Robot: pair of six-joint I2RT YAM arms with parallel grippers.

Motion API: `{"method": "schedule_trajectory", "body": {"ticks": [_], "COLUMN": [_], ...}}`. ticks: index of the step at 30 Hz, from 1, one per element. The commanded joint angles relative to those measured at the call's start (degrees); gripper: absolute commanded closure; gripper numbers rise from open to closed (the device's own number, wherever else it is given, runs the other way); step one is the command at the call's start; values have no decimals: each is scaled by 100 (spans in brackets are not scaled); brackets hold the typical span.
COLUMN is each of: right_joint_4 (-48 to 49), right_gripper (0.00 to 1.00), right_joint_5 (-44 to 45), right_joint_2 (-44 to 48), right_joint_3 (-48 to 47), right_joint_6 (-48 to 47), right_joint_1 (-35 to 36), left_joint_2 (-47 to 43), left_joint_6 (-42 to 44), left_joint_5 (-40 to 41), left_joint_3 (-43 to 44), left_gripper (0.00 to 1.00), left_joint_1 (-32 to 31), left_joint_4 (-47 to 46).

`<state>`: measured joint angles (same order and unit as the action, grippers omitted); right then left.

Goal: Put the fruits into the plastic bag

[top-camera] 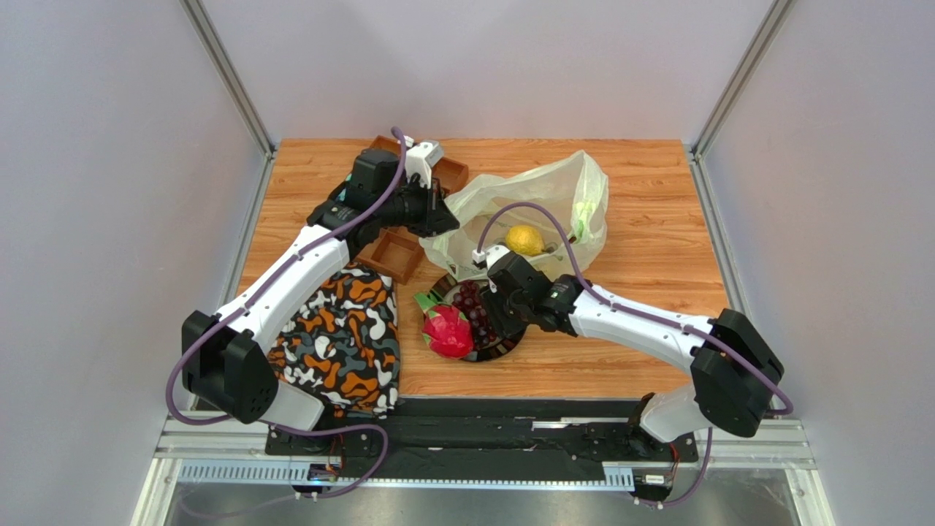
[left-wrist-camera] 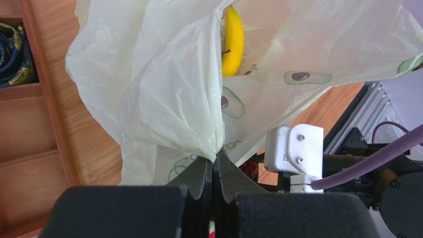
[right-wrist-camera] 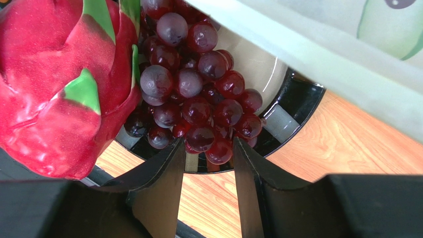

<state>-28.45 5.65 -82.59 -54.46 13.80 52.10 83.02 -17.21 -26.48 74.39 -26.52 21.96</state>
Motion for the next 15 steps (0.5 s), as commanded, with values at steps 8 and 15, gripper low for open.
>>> {"method": "schedule_trajectory", "body": {"ticks": [8, 15], "right_joint_4": [226, 217], "right_gripper": [59, 65], "right_joint_5": [68, 191], "right_joint_2": [-258, -267], "right_joint_3": [-223, -223], "right_joint_6": [-159, -185], "right_joint_1": [81, 81], "left_joint_2": [-155, -146], "left_joint_6": [-54, -54], "left_joint_5": [-77, -77], "left_joint_3": [-21, -21], "left_gripper": [100, 100], "left_joint_1": [16, 16], "left_joint_4": [-192, -192]}}
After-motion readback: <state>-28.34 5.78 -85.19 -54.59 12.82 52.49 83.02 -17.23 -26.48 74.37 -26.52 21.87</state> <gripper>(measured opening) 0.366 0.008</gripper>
